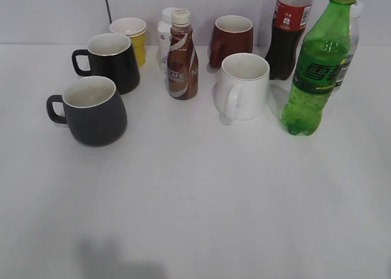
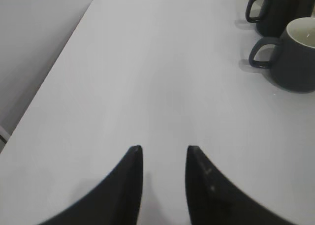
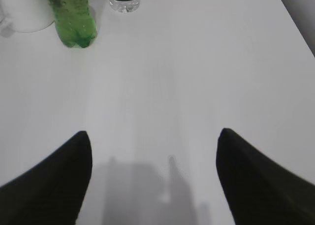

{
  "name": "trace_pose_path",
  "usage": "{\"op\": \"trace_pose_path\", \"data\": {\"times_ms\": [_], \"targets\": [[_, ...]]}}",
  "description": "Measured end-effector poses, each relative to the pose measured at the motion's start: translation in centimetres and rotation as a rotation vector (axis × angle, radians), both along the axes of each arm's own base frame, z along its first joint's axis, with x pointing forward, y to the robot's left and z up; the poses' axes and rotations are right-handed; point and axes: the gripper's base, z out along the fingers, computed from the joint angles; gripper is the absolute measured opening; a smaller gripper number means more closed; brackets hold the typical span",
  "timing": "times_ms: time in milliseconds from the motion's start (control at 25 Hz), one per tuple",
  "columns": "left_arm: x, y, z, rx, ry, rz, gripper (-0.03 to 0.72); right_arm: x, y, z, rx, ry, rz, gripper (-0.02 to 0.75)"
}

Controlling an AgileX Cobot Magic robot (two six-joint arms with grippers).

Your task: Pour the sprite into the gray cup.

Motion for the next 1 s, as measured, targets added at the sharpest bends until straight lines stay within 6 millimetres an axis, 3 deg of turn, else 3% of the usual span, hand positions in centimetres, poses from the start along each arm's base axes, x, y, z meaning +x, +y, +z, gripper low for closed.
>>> {"op": "trace_pose_path", "data": {"times_ms": [1000], "targets": [[0.0,0.0,0.0,0.0,0.0,0.0,0.236,0.0,0.0,0.0,0.0,0.0,0.0,0.589]]}}
